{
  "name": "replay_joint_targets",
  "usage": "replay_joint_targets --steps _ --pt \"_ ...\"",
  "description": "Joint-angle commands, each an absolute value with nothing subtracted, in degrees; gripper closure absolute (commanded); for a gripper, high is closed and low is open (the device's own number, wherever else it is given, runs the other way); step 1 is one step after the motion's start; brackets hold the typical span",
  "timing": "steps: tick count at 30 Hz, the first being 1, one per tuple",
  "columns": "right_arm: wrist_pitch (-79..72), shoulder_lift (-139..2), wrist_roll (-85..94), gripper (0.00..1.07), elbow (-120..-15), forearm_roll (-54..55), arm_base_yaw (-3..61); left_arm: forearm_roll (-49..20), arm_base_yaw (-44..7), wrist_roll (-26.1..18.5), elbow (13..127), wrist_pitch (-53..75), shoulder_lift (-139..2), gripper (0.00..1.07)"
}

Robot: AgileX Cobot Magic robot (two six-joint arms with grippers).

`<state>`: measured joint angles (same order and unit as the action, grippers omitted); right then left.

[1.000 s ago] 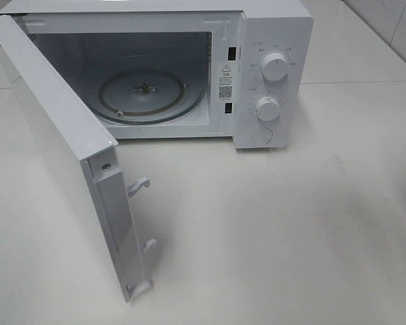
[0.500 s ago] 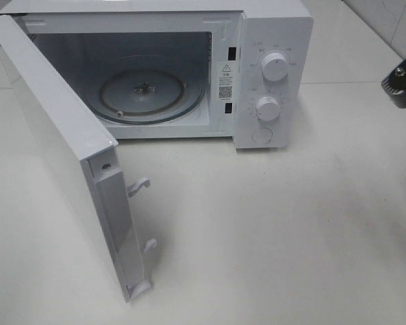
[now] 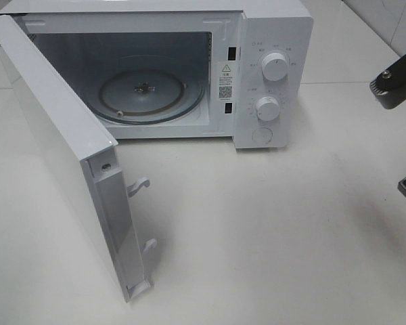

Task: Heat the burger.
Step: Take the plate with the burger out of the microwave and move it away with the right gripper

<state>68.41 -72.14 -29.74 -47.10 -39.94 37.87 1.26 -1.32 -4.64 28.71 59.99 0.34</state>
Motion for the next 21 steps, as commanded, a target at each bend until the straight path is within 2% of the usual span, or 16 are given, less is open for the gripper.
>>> replay_joint_targets --steps 1,21 --pt "71.85 -72.08 -30.77 1.07 -47.50 -42.86 37.59 1.03 -1.03 -4.53 28.59 59.59 1.38 0.07" --pt "71.73 -78.55 -33.69 1.07 -47.21 -45.72 37.47 1.03 -1.03 -4.53 28.59 59.59 1.38 0.07"
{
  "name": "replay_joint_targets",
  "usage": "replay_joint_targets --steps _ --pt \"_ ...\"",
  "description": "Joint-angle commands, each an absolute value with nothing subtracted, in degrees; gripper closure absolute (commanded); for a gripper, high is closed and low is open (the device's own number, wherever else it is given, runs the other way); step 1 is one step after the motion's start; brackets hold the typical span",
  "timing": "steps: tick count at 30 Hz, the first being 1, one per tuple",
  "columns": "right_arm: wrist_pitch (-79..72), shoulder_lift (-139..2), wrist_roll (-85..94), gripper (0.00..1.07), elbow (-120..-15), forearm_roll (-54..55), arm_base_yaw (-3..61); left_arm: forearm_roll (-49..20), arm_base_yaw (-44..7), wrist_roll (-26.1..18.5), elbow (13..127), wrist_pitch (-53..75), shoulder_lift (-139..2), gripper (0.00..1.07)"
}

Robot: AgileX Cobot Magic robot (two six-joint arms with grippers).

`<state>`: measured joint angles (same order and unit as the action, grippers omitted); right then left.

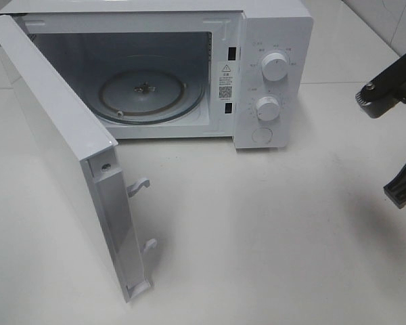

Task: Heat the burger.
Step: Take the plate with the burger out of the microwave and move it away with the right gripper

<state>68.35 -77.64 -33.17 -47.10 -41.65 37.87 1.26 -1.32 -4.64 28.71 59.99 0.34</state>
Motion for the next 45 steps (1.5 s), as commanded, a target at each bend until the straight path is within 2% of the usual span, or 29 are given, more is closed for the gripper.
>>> replay_joint_targets --steps 1,10,16,28,33,45 --pt "71.51 -78.90 -33.92 1.07 -47.21 -45.72 37.47 1.03 -1.03 -4.53 28.59 59.59 1.38 0.07" --pt "69.61 -79.58 -35.52 1.07 -47.21 -46.64 37.36 1.03 -1.03 -4.53 28.59 59.59 1.38 0.07" --pt "67.44 -79.58 -35.52 1.07 -44.18 -46.41 34.21 1.03 -1.03 -4.53 28.59 59.59 1.38 0.07" --pt "63.37 -79.58 -36.04 1.07 -40.62 -46.52 33.75 1.03 -1.03 -4.53 28.59 59.59 1.38 0.07" --pt "60.28 -79.58 -36.04 1.07 -38.04 -45.66 30.77 1.03 -1.03 -4.53 28.59 59.59 1.38 0.07" --pt "56.49 -79.58 -37.82 1.07 -34.09 -46.24 30.77 1.03 -1.03 -4.53 28.59 59.59 1.38 0.07"
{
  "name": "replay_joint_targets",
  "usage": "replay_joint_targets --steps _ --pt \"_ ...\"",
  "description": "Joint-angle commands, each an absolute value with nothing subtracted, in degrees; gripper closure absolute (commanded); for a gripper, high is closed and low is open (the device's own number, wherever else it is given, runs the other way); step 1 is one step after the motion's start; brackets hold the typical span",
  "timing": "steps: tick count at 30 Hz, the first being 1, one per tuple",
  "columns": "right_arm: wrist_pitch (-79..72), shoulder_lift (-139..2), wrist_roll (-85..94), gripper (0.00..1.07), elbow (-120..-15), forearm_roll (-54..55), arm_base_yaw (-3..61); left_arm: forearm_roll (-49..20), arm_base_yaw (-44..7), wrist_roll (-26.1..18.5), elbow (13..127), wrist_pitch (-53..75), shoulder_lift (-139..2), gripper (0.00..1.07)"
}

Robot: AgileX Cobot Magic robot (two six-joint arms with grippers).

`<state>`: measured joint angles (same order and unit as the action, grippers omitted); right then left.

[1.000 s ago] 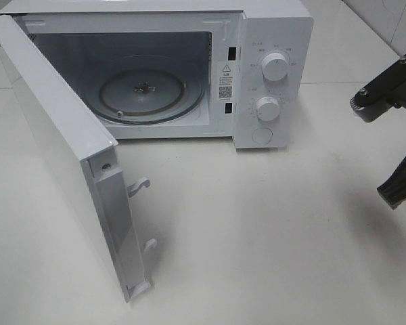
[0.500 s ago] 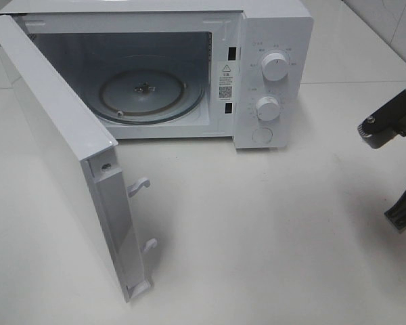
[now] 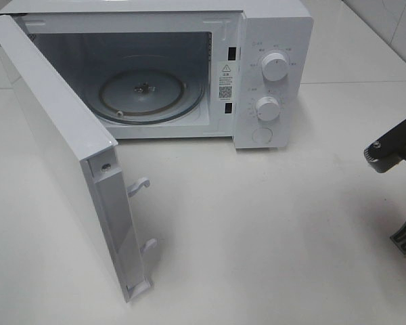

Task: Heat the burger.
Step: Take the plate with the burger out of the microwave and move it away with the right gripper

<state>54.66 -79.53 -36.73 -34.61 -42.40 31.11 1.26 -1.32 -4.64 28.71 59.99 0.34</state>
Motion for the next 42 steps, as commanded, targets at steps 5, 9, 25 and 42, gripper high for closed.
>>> replay_joint_targets --steps 5,9,25,42 --pt "54.32 -79.81 -39.13 1.07 -33.00 -46.70 30.77 1.03 -1.03 -4.53 28.59 59.59 1.38 0.07" --pt "53.80 -83.37 -39.19 1.07 -32.60 -46.64 30.77 1.03 -1.03 -4.53 28.59 59.59 1.38 0.07" --pt "49.50 -91.50 -44.63 1.07 -32.60 -49.22 30.54 1.03 -1.03 -4.53 28.59 59.59 1.38 0.07" --pt "44.46 -94.94 -46.47 1.06 -32.54 -51.45 26.13 1.03 -1.03 -4.53 28.59 59.59 1.38 0.07"
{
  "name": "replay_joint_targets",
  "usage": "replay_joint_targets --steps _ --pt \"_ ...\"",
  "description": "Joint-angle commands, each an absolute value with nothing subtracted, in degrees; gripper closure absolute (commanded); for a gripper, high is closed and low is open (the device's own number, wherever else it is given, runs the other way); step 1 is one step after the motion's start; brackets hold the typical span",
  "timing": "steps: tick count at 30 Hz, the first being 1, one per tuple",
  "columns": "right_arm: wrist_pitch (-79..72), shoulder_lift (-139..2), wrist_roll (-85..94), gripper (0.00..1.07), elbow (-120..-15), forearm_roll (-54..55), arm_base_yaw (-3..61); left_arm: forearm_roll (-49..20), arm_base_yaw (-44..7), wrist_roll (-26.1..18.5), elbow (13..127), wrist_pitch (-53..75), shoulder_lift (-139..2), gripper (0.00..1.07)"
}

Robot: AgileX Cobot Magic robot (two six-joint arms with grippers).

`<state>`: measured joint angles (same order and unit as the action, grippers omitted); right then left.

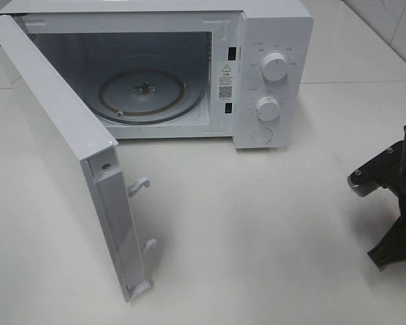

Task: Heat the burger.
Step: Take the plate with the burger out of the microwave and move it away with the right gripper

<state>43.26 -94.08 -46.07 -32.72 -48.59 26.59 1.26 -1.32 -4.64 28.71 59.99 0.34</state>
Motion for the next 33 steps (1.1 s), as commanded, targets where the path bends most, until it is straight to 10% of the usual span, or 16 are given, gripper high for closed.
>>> replay_joint_targets --steps 1,18,33 --pt "43.60 -95.51 -46.58 1.06 -32.54 -51.62 26.13 1.03 -1.03 -4.53 28.59 59.59 1.38 0.07" --pt "42.11 -98.84 -48.93 0.95 -32.66 -52.65 26.13 1.03 -1.03 -4.53 28.59 59.59 1.38 0.07" --pt "40.22 -82.51 -38.62 0.40 -32.66 -43.54 26.30 1.03 -1.03 -4.53 28.59 59.59 1.38 0.07"
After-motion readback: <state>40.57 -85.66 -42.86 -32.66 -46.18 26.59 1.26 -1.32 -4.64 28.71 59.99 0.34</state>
